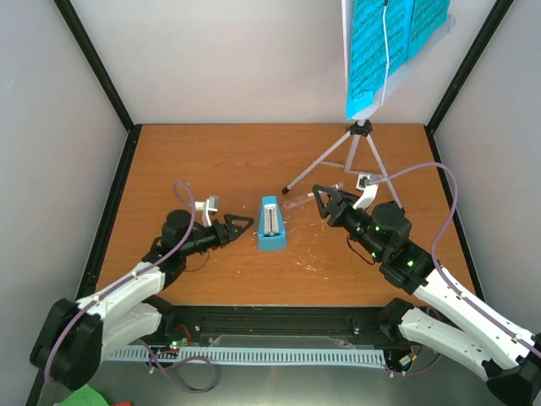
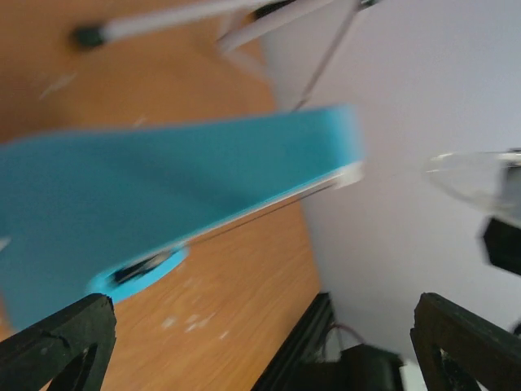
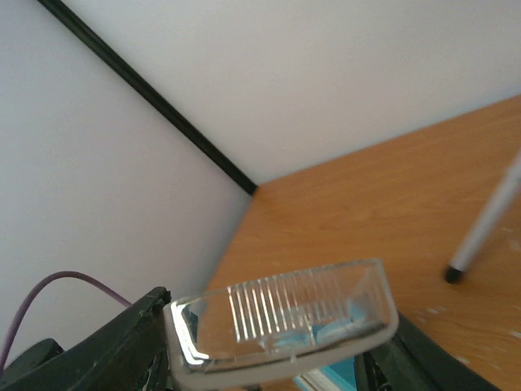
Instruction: Pack up the instrument practice props
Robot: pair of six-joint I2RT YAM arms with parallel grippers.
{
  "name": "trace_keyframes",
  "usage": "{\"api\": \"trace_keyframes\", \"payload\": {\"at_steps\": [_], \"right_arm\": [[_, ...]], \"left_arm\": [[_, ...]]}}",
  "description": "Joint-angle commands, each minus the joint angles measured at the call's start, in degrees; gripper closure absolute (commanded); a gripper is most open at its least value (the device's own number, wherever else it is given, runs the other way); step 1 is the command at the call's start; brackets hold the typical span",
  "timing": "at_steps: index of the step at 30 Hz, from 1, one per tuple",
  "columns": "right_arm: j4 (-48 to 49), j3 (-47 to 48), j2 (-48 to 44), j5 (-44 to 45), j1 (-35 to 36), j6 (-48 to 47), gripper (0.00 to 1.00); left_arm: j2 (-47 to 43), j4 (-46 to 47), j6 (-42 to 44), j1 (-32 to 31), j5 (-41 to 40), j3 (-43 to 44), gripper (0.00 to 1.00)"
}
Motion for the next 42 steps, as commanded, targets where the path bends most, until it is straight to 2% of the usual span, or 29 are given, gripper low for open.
{"api": "trace_keyframes", "payload": {"at_steps": [1,5,9,14,26,33,42], "right_arm": [[-12.3,-3.6,-3.6,7.4,0.5,-7.2,0.58],[-13.8,-8.3,-6.2,10.1,0.5,-8.3,0.58],[-13.3,-10.9,-7.4,10.4,0.5,-7.6,0.58],[-12.3,-11.9,-7.6,11.0,0.5,-8.0,0.58],[-9.8,-14.9,-8.5,10.3,0.5,-10.6,0.56],[-9.9,-15.7,-9.1,10.5,0.5,-11.8,0.55],[-8.4,-17.1,-10.4,9.4,0.5,-17.4,0.56]], "left_arm": [[5.8,4.8,1.5,-0.4,2.1,-3.2,0.01],[14.6,7.3,4.9,-0.5,5.7,-0.9,0.02],[19.7,7.9,7.1,-0.6,6.8,0.1,0.03],[22.8,9.8,7.8,-1.0,6.8,-0.3,0.04],[27.5,13.1,10.1,-2.4,4.9,0.6,0.17],[32.3,15.6,11.4,-5.5,3.3,3.3,0.23],[39.9,19.7,9.8,-12.7,3.2,8.5,0.24]]}}
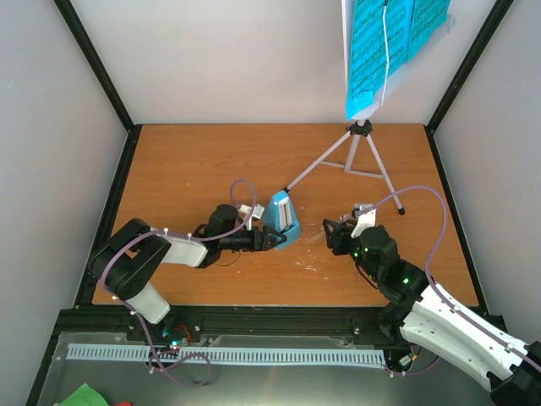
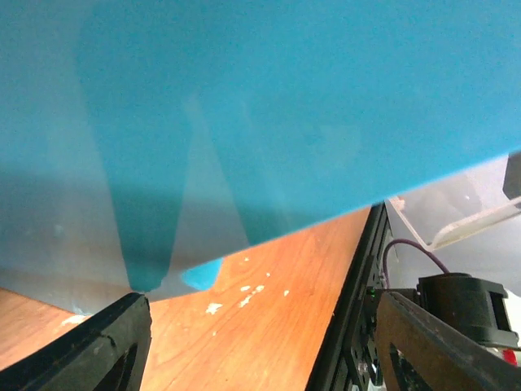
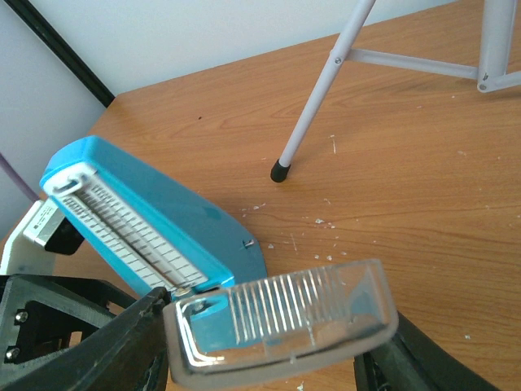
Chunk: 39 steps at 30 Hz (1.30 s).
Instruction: Pack up the instrument practice props
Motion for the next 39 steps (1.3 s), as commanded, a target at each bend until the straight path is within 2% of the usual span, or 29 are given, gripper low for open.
{"api": "trace_keyframes", "payload": {"at_steps": [1,5,9,13,16,20,22,25,27,29,30,33,35,39], "right_arm": [[3.4,-1.0,-1.2,-0.5,0.5,-5.4,0.55],[6.0,-1.2,-0.4,-2.8,0.5,-11.6,0.55],[9.2,0.1,2.2,-6.0,0.6,-16.2,0.55],[12.9,1.5,6.3,-8.7,1.1,-18.6,0.55],[15.7,2.5,9.6,-8.5,2.6,-19.7,0.56],[18.6,4.6,15.2,-1.6,7.4,-21.6,0.56],[20.7,5.3,18.5,0.5,9.2,-22.1,0.55],[24.3,5.2,22.4,0.3,9.7,-20.8,0.55],[26.2,5.3,24.6,0.2,9.8,-20.7,0.55],[27.5,5.7,26.7,0.7,9.8,-21.0,0.55],[28.0,5.8,27.6,0.8,9.8,-21.2,0.55],[28.9,6.6,29.6,0.5,9.8,-21.2,0.55],[29.5,6.7,30.6,0.3,9.9,-21.5,0.55],[30.3,6.5,32.3,1.3,10.0,-21.7,0.55]], "left_arm": [[0.9,5.6,0.0,-2.1,-0.6,1.3,0.24],[-5.0,0.3,1.9,-1.9,-3.6,0.2,0.18],[-14.9,-15.8,8.2,0.8,-5.5,3.5,0.10],[-23.9,-33.3,17.5,8.9,-4.1,11.7,0.07],[-26.6,-42.5,24.6,16.5,-1.6,19.4,0.02],[-25.2,-41.9,23.2,29.9,7.6,22.5,0.01],[-23.9,-40.4,22.6,34.6,9.7,22.4,0.01],[-23.5,-40.9,25.4,38.3,9.8,24.4,0.01],[-24.3,-45.6,30.8,39.0,5.1,26.9,0.01],[-25.8,-48.5,34.9,39.0,-3.4,27.6,0.00],[-27.1,-48.0,36.5,39.0,-8.3,26.1,0.01],[-31.6,-43.7,39.8,39.0,-16.4,19.5,0.01],[-32.6,-45.6,41.2,39.0,-19.4,19.4,0.00],[-32.3,-45.7,41.7,39.0,-18.9,19.6,0.00]]}}
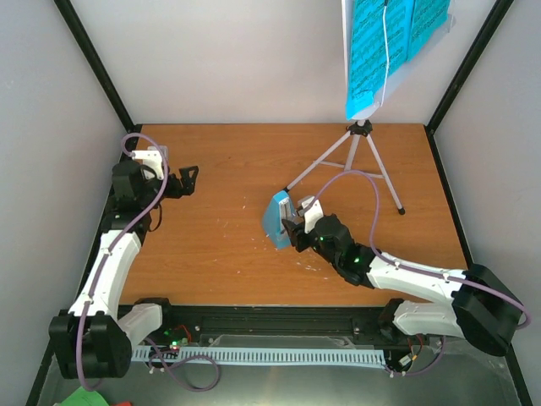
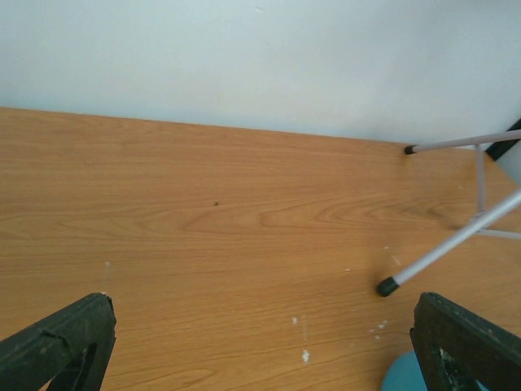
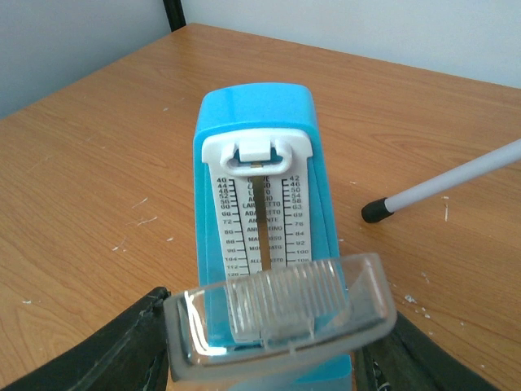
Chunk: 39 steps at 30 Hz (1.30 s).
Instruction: Pack up the instrument practice props
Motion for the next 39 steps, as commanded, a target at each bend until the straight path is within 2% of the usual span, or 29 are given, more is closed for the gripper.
{"api": "trace_keyframes", "payload": {"at_steps": [1,39], "right_arm": [[3.8,1.4,1.3,2.0,0.7,-1.0,0.55],[7.8,-1.2,4.4,5.3,1.1,-2.9,0.56]], "left_arm": [[0.3,-0.3,3.7,0.3,-3.7,0.5,0.00],[2.6,-0.3,3.7,0.3,-2.6,0.2,0.01]]}}
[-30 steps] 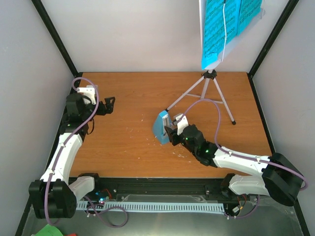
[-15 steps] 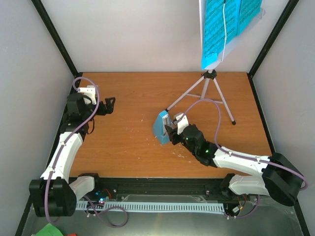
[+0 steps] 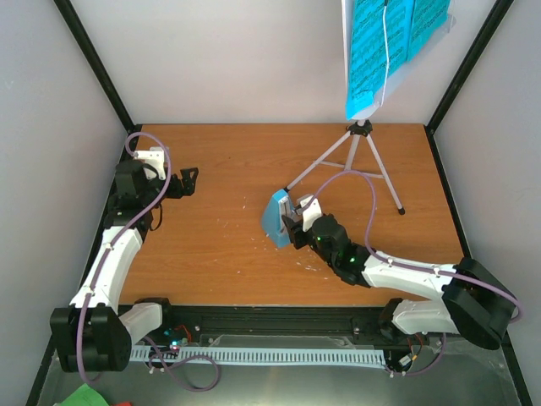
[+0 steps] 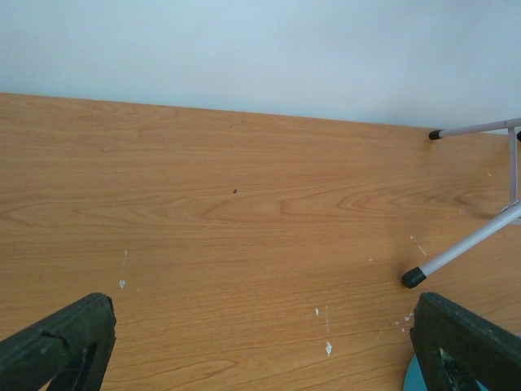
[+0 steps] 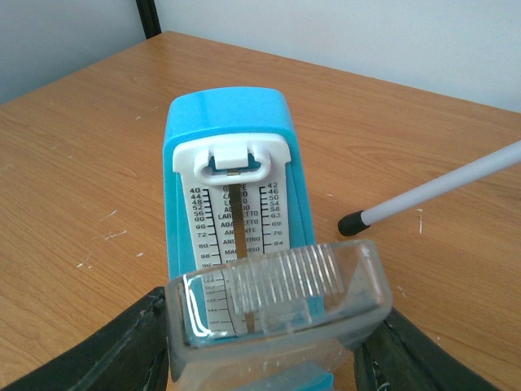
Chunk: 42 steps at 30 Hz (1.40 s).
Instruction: Pack up the instrument practice props
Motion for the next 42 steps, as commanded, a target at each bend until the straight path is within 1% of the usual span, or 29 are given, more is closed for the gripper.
{"api": "trace_keyframes", "payload": {"at_steps": [1,42], "right_arm": [[2.7,-1.2,0.7,1.4,0.8,-0.8,0.56],[3.6,-3.9,9.7,0.6,2.5,-0.3,0.54]], "left_arm": [[0.2,-0.1,1.3,0.3,-0.1,0.2,0.01],[0.2,-0.1,1.2,0.3,0.7,0.1,0.00]]}}
